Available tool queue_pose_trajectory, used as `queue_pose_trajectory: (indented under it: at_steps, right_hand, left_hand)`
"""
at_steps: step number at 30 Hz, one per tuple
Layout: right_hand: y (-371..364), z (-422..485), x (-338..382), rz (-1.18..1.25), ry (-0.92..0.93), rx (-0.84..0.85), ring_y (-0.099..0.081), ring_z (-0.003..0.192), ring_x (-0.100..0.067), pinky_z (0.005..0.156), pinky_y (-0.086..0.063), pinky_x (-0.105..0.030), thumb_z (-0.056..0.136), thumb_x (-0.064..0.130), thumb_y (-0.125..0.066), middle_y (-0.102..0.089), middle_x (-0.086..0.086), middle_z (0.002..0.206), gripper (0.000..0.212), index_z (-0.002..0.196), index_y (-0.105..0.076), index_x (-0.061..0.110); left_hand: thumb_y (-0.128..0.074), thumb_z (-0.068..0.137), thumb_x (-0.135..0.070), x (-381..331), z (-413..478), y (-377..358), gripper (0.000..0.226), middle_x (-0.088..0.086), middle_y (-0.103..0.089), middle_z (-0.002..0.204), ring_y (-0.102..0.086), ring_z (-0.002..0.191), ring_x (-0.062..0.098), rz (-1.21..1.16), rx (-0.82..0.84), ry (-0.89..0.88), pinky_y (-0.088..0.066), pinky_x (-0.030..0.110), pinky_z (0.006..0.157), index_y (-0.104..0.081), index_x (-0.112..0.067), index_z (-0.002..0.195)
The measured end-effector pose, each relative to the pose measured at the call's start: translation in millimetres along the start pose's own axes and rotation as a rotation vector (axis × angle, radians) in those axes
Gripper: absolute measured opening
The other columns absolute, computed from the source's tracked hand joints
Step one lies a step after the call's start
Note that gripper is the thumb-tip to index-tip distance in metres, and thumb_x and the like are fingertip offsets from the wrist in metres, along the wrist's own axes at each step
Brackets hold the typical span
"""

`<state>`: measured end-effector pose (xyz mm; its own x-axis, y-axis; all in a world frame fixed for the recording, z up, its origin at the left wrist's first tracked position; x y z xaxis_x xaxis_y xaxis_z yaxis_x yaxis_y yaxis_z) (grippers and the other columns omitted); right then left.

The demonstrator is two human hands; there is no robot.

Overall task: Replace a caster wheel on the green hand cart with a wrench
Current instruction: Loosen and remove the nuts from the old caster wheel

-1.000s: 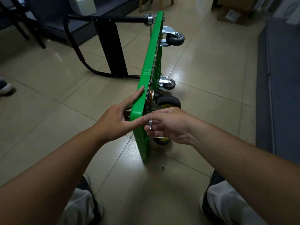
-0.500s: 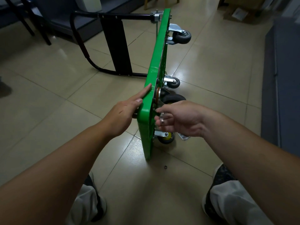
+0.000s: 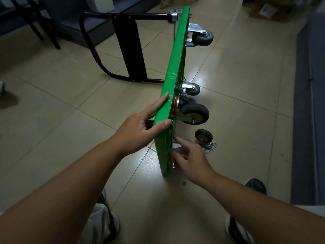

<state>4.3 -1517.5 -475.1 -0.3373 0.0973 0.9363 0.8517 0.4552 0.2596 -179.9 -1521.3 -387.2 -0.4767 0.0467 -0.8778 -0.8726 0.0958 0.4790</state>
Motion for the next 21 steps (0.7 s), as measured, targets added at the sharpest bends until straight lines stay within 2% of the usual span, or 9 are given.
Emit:
queue_pose_trajectory:
  at_steps: [2,3,6,11,14,16,18,19,21]
  right_hand:
    - [2,11,-16,-0.157,0.096,-0.044,-0.069,0.085,-0.014,0.082,-0.059,-0.035,0.094,0.010,-0.064,-0.073,0.004,0.096,0.064,0.148,-0.044,0.039]
    - [4,18,-22,-0.234,0.122,-0.048,-0.068,0.089,-0.009,0.085,-0.058,-0.034,0.094,0.012,-0.065,-0.072,0.006,0.102,0.065,0.148,-0.043,0.041]
    - [8,40,-33,-0.394,0.148,-0.054,-0.068,0.099,-0.018,0.089,-0.056,-0.033,0.094,0.014,-0.065,-0.073,-0.004,0.112,0.063,0.147,-0.044,0.040]
    - [7,47,-42,-0.483,0.073,-0.010,-0.067,0.102,-0.025,0.087,-0.053,-0.033,0.094,0.012,-0.064,-0.071,-0.011,0.111,0.041,0.133,-0.060,0.021]
    - [13,29,-34,-0.496,0.012,0.056,-0.066,0.096,-0.019,0.079,-0.045,-0.024,0.093,0.011,-0.065,-0.071,-0.007,0.105,0.035,0.128,-0.061,0.016]
    - [20,15,-18,-0.407,-0.041,0.087,-0.069,0.086,-0.022,0.074,-0.052,-0.027,0.094,0.011,-0.066,-0.073,-0.011,0.092,0.029,0.119,-0.064,0.024]
    - [23,1,4,-0.154,-0.122,0.110,-0.072,0.080,-0.032,0.077,-0.061,-0.041,0.094,0.006,-0.065,-0.073,-0.022,0.085,0.033,0.110,-0.063,0.034]
    - [25,-5,14,0.005,-0.182,0.111,-0.073,0.078,-0.035,0.074,-0.062,-0.045,0.094,0.002,-0.064,-0.072,-0.026,0.086,0.035,0.115,-0.063,0.030]
    - [27,-12,31,0.228,-0.294,0.092,-0.073,0.072,-0.033,0.063,-0.063,-0.039,0.094,-0.003,-0.063,-0.071,-0.027,0.088,0.045,0.135,-0.055,0.014]
  left_hand:
    - [-0.058,0.084,-0.068,0,1,0,0.073,-0.008,-0.037,0.162,-0.049,0.140,0.021,-0.011,0.006,0.004,-0.056,0.049,0.100,-0.026,-0.065,0.150]
    - [-0.058,0.084,-0.069,0,1,0,0.073,-0.009,-0.035,0.163,-0.048,0.140,0.022,-0.008,0.008,0.006,-0.057,0.050,0.099,-0.025,-0.065,0.150]
    - [-0.057,0.084,-0.069,1,1,1,0.073,-0.014,-0.031,0.163,-0.045,0.141,0.020,0.009,0.005,0.006,-0.056,0.047,0.101,-0.024,-0.066,0.150]
    - [-0.059,0.084,-0.067,3,2,1,0.072,-0.026,-0.033,0.154,-0.048,0.137,0.013,-0.022,0.010,0.002,-0.057,0.043,0.100,-0.027,-0.065,0.149]
    - [-0.061,0.083,-0.066,1,3,2,0.072,-0.016,-0.039,0.156,-0.052,0.135,0.014,-0.034,0.005,-0.005,-0.058,0.044,0.098,-0.029,-0.065,0.148]
    - [-0.061,0.083,-0.068,0,3,2,0.073,-0.010,-0.042,0.157,-0.055,0.132,0.016,-0.001,0.006,-0.011,-0.058,0.045,0.098,-0.028,-0.066,0.148]
    - [-0.058,0.084,-0.070,0,3,2,0.071,-0.009,-0.043,0.157,-0.056,0.132,0.015,0.021,0.000,-0.008,-0.057,0.047,0.100,-0.027,-0.067,0.147]
    - [-0.054,0.085,-0.071,1,3,2,0.067,-0.008,-0.043,0.157,-0.055,0.132,0.015,0.032,-0.007,-0.004,-0.055,0.048,0.103,-0.027,-0.068,0.147]
    - [-0.042,0.090,-0.069,3,3,3,0.056,-0.007,-0.042,0.158,-0.051,0.135,0.015,0.040,-0.028,0.010,-0.048,0.048,0.110,-0.028,-0.070,0.145]
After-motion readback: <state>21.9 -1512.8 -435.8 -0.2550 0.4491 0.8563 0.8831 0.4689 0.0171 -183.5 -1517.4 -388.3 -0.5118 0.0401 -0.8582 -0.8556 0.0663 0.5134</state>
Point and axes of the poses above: each hand's wrist, its own z-axis towards the middle knuckle, its own y-axis out of the back of the hand, x = y × z, the point moved 3 cm from there along z, towards the middle knuckle
